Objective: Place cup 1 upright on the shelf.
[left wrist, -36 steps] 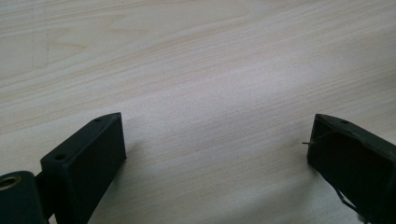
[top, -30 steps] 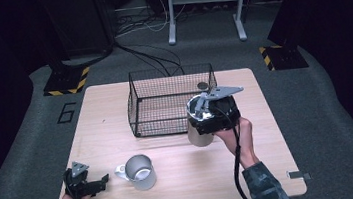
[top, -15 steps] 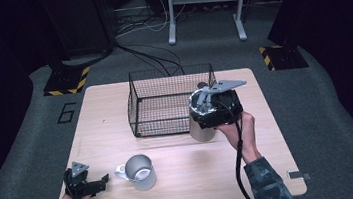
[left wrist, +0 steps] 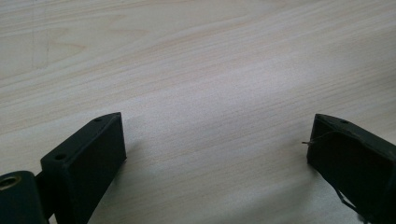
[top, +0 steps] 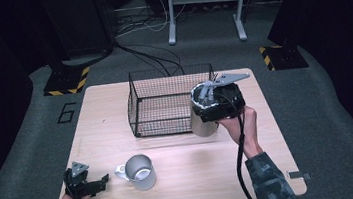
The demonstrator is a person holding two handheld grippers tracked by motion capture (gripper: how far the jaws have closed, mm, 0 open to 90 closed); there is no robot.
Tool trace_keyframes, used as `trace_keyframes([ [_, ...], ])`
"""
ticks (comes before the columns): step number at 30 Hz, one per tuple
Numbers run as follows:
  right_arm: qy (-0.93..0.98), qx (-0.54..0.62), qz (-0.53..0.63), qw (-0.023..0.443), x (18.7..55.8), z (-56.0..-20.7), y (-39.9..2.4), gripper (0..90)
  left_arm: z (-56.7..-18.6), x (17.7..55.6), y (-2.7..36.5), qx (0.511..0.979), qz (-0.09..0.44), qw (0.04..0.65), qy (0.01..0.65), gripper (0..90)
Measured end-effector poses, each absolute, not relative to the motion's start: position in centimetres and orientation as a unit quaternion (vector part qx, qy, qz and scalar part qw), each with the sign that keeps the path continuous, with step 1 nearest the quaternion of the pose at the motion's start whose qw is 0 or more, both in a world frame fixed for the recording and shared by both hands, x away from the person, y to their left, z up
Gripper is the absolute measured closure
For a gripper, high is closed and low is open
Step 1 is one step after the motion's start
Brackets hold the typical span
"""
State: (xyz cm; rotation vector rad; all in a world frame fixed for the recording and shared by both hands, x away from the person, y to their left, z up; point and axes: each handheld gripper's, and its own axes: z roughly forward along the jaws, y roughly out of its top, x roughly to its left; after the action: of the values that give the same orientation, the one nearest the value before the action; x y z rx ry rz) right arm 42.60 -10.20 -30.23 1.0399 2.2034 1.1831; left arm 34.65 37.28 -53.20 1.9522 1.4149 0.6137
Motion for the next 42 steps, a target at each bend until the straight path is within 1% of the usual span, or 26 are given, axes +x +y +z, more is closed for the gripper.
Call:
trace_keyframes([
  [17,0.788,0.387,0.425,0.218,44.2,-29.1,-10.3,3.4,-53.2,34.6,37.3,0.742,0.235,0.322,0.539,4.4],
  [29,0.788,0.388,0.422,0.226,45.9,-28.1,-9.9,3.3,-53.2,34.6,37.2,0.741,0.236,0.322,0.539,4.4],
  [42,0.791,0.389,0.410,0.236,47.9,-27.7,-9.3,3.4,-53.2,34.6,37.2,0.741,0.236,0.322,0.539,4.4],
])
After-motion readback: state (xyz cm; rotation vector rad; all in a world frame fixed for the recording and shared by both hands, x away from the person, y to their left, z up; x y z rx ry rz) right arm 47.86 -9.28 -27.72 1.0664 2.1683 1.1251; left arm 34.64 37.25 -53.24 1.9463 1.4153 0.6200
